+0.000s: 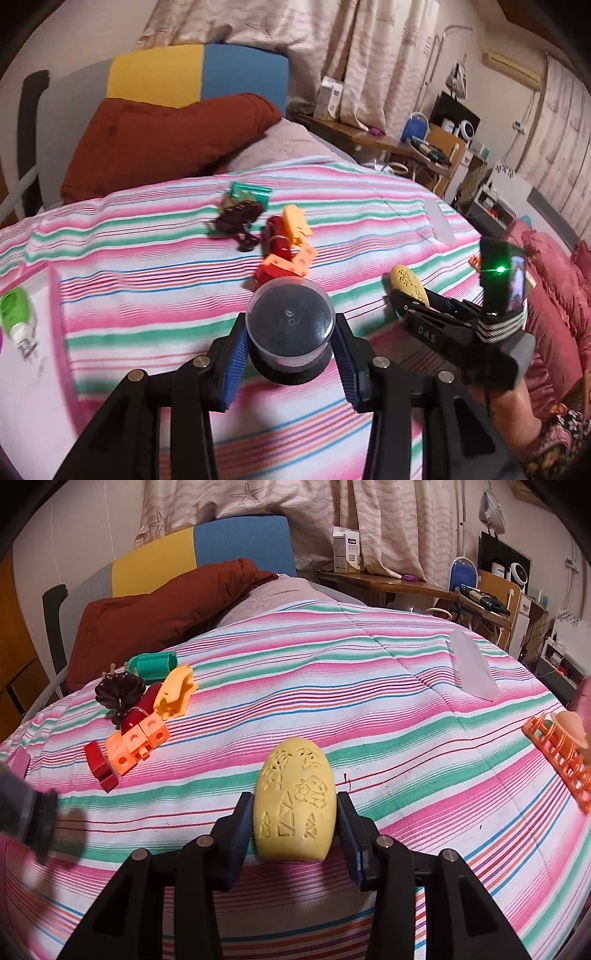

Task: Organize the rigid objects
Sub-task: 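Carry the black-grey cup to the tray and set it down with the left gripper, then lower the yellow egg into the tray, open the right gripper, withdraw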

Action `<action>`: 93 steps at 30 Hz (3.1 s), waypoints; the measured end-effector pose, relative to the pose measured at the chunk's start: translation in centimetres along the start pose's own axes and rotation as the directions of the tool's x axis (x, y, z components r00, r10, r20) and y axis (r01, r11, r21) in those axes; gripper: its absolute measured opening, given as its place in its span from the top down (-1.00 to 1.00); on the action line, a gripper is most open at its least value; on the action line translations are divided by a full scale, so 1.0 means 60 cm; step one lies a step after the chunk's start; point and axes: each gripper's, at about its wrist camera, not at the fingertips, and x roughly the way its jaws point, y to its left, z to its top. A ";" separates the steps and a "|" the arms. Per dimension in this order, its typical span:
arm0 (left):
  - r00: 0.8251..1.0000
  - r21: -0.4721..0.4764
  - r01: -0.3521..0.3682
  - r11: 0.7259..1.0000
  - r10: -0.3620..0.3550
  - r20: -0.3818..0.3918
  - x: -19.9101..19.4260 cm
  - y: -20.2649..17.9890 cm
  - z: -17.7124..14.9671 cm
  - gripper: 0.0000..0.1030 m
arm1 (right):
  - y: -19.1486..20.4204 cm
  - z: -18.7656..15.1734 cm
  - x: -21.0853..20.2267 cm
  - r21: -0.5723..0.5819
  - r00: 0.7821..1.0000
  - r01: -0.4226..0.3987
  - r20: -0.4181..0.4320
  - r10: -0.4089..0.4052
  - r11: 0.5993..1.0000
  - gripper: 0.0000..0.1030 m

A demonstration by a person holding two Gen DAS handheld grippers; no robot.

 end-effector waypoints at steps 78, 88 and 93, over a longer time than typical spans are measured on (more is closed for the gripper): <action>0.927 -0.433 -0.301 0.849 0.367 0.074 -0.262 0.387 -0.187 0.12 | 0.404 -0.057 -0.195 -0.212 0.863 -0.502 -0.049 0.503 0.839 0.14; 0.932 -0.438 -0.284 0.853 0.352 0.081 -0.275 0.387 -0.201 0.12 | 0.523 -0.077 -0.188 -0.319 0.824 -0.566 -0.185 0.536 0.760 0.14; 0.932 -0.454 -0.281 0.845 0.353 0.081 -0.284 0.395 -0.212 0.12 | 0.582 -0.086 -0.152 -0.340 0.794 -0.608 -0.287 0.537 0.717 0.14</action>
